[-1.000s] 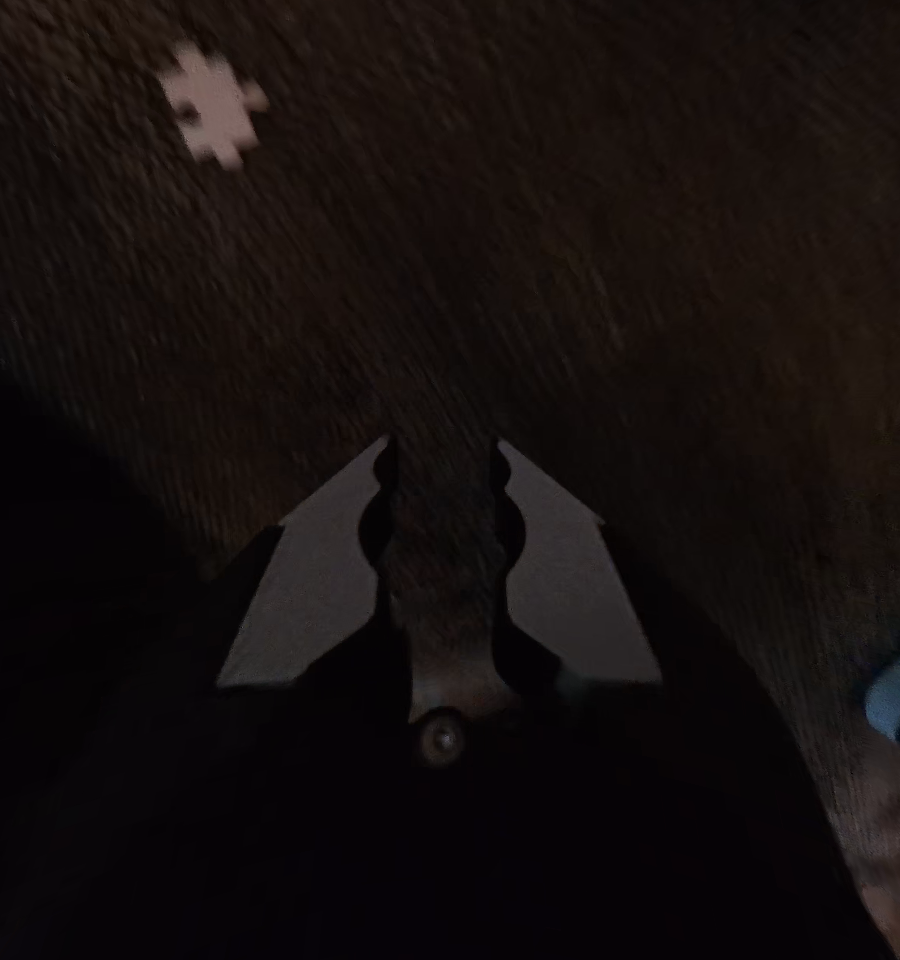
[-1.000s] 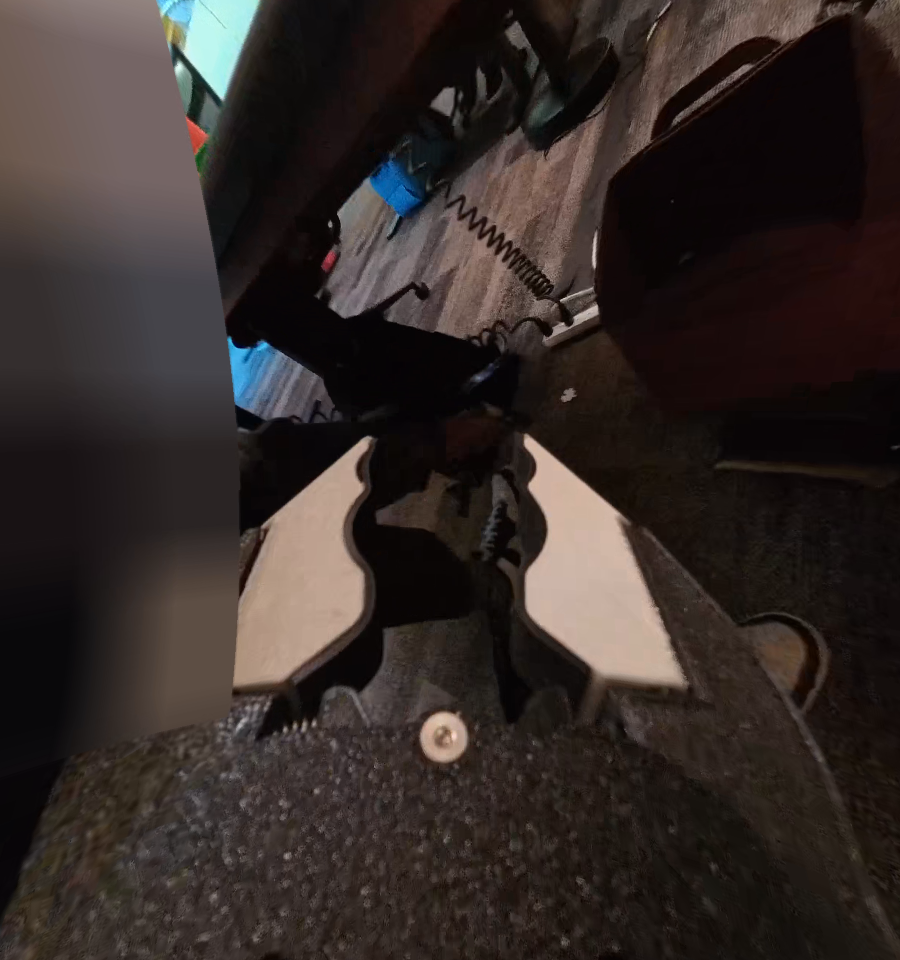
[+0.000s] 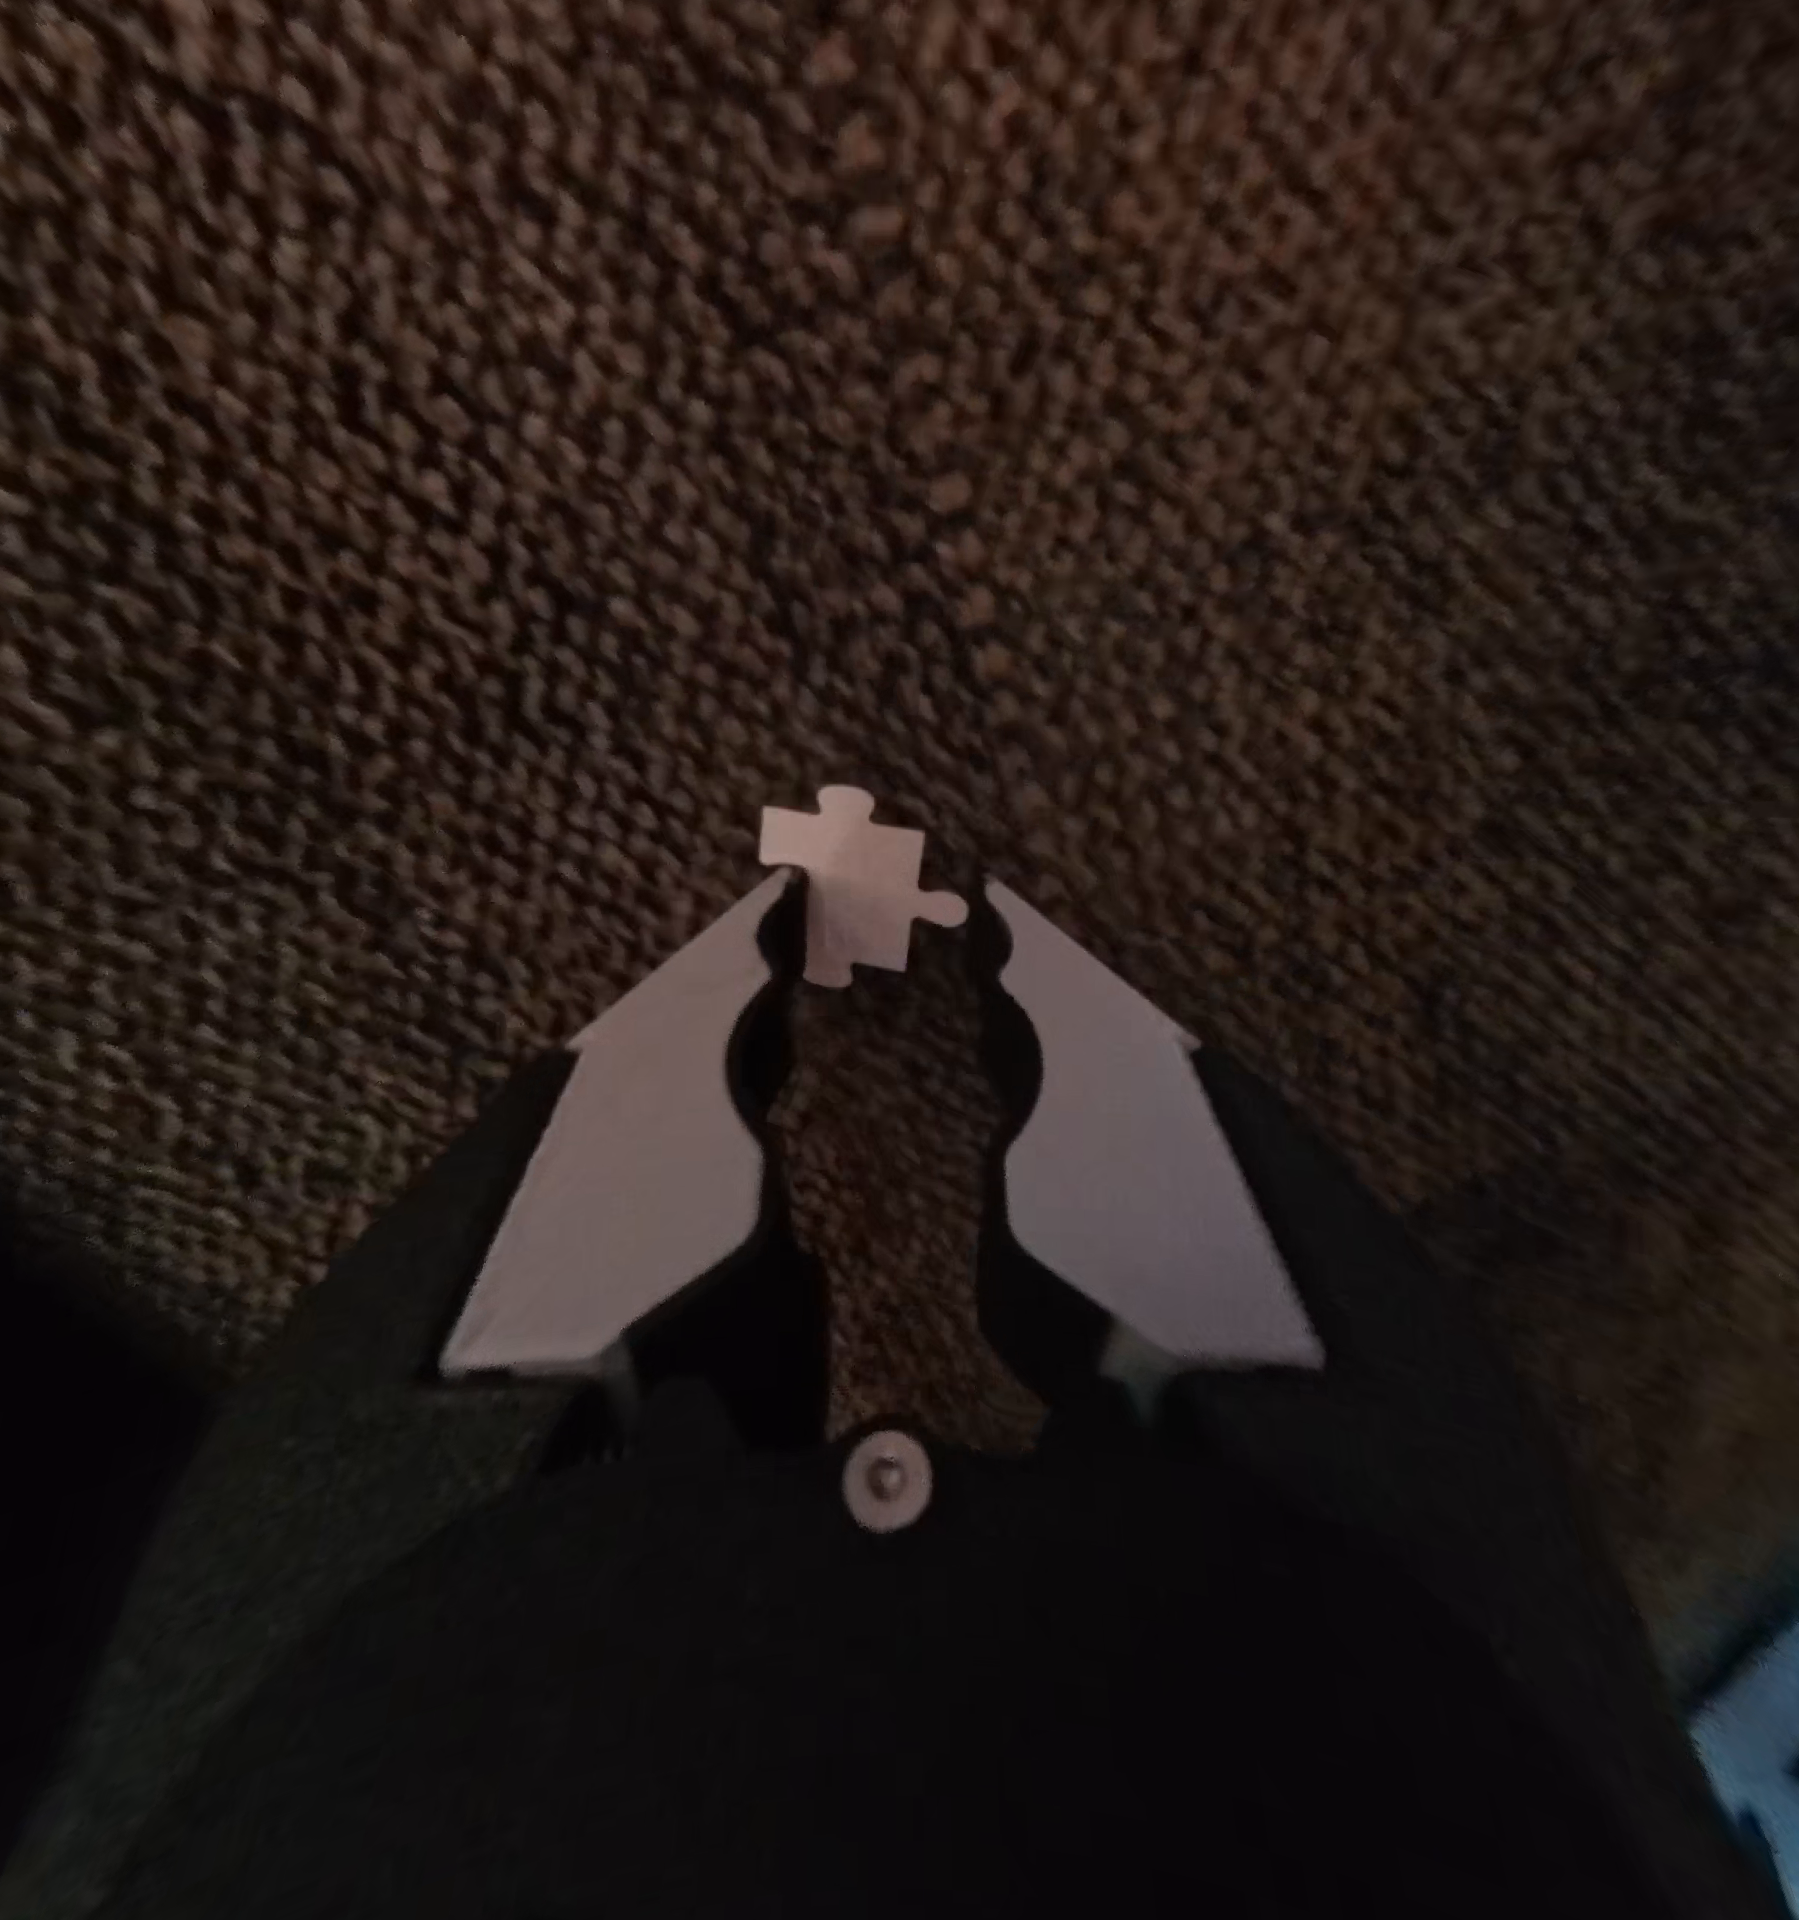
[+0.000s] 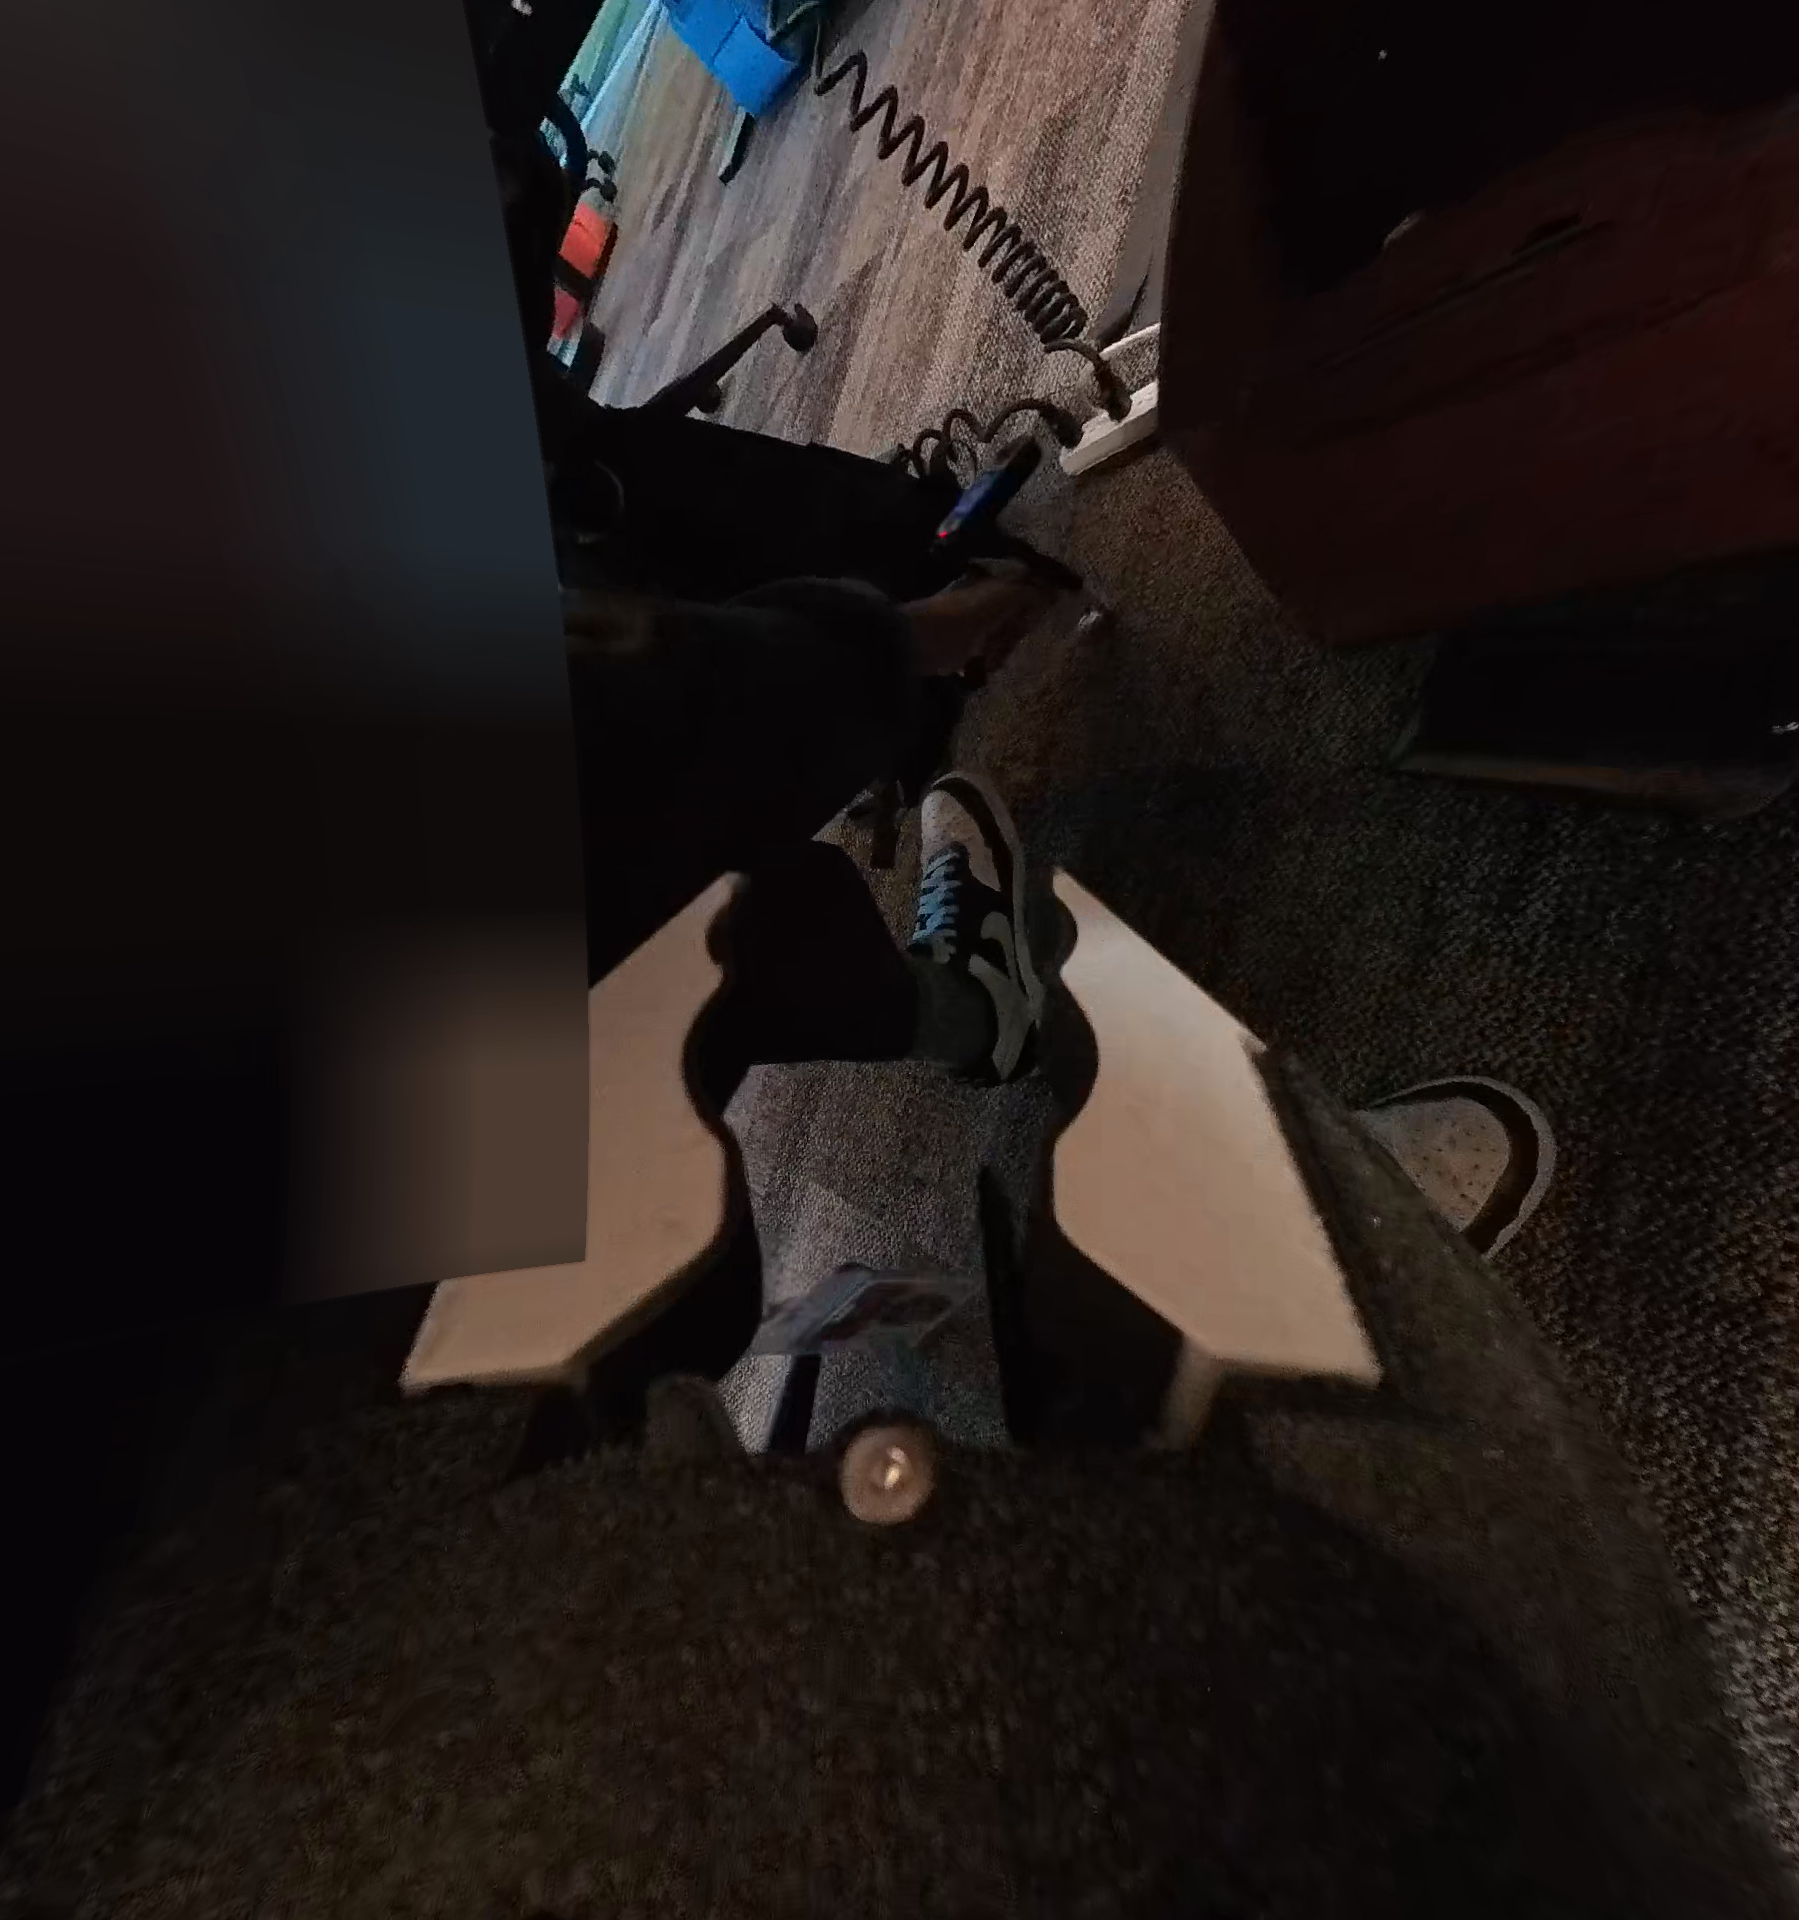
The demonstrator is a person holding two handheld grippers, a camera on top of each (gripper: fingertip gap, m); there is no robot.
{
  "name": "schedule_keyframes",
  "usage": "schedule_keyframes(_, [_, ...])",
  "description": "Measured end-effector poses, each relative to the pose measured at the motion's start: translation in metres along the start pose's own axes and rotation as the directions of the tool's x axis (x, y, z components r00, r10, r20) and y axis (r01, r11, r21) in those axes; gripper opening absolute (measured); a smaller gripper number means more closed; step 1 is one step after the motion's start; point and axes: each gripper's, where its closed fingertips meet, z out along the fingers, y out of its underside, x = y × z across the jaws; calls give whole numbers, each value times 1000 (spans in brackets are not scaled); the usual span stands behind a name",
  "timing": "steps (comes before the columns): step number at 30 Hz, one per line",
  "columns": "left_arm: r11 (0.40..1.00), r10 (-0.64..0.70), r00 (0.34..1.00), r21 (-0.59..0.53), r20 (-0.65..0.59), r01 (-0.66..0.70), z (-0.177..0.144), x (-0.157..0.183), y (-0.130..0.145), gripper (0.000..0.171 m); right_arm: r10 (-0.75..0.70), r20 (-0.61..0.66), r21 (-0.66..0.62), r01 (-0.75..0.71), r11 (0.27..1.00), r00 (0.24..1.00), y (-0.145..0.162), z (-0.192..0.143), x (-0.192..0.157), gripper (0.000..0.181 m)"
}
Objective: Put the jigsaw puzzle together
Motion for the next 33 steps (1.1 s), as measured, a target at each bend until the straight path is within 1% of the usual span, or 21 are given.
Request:
schedule_keyframes(1, [1000, 10, 999, -1, -44, -10, -9, 13, 6, 30, -7, 1, -5, 7, 1000, 1000, 0, 1, -1, 54])
schedule_keyframes(3, [998, 56, 981, -19, -187, -61, -35, 59, 25, 30, -29, 6, -3, 29, 1000, 1000, -3, 3, -6, 53])
schedule_keyframes(5, [979, 155, 925, -72, -347, -191, -74, 122, 70, 29, -57, 10, 15, 57, 998, 998, -10, 5, -10, 51])
schedule_keyframes(7, [906, 292, 825, -135, -485, -400, -123, 186, 142, 30, -97, 6, 68, 96, 993, 995, -27, 5, -17, 49])
schedule_keyframes(9, [813, 334, 689, -173, -643, -556, -188, 252, 224, 30, -170, -14, 172, 170, 970, 985, -53, -1, -28, 48])
schedule_keyframes(10, [767, 355, 616, -158, -704, -622, -225, 283, 261, 30, -216, -18, 237, 214, 948, 976, -69, -6, -36, 50])
schedule_keyframes(12, [657, 429, 441, -62, -789, -751, -303, 337, 326, 31, -281, -18, 341, 270, 901, 960, -95, -13, -55, 50])
schedule_keyframes(14, [505, 596, 247, 117, -764, -855, -373, 371, 369, 31, -312, -9, 406, 289, 867, 950, -112, -14, -68, 51])
schedule_keyframes(15, [444, 663, 172, 198, -729, -874, -407, 383, 382, 31, -321, 9, 436, 285, 854, 947, -120, -13, -75, 51])
schedule_keyframes(17, [381, 784, 99, 350, -612, -856, -474, 405, 384, 31, -352, 48, 501, 283, 818, 935, -134, -14, -94, 51])
schedule_keyframes(18, [365, 835, 100, 410, -540, -836, -508, 410, 375, 31, -375, 52, 531, 292, 795, 926, -141, -14, -103, 51])
schedule_keyframes(20, [351, 914, 177, 493, -366, -796, -572, 405, 335, 31, -427, 50, 596, 316, 738, 903, -154, -17, -124, 51])
schedule_keyframes(23, [340, 930, 354, 589, -96, -733, -673, 372, 250, 31, -512, 29, 665, 366, 652, 859, -171, -28, -161, 50])
schedule_keyframes(25, [269, 912, 406, 650, 67, -711, -738, 355, 192, 31, -542, -32, 687, 412, 598, 840, -186, -35, -176, 44])
schedule_keyframes(27, [215, 882, 433, 656, 187, -723, -783, 340, 123, 31, -568, -47, 696, 435, 572, 822, -204, -37, -193, 44])
schedule_keyframes(28, [186, 866, 438, 659, 241, -729, -797, 333, 84, 31, -575, -43, 693, 439, 572, 817, -214, -35, -201, 44])
schedule_keyframes(29, [185, 880, 415, 637, 232, -748, -797, 329, 51, 31, -585, -35, 690, 443, 573, 811, -225, -33, -210, 45])
schedule_keyframes(30, [196, 898, 388, 601, 206, -775, -788, 324, 16, 31, -599, -29, 690, 450, 567, 800, -236, -32, -220, 45])
schedule_keyframes(31, [191, 894, 388, 593, 224, -782, -778, 322, -28, 31, -609, -31, 690, 458, 561, 792, -249, -30, -230, 45])
schedule_keyframes(32, [227, 898, 396, 570, 191, -789, -759, 320, -69, 31, -615, -36, 688, 466, 556, 787, -261, -27, -238, 45])
schedule_keyframes(33, [302, 894, 430, 543, 123, -784, -736, 318, -108, 31, -622, -37, 685, 473, 554, 782, -274, -24, -246, 46])
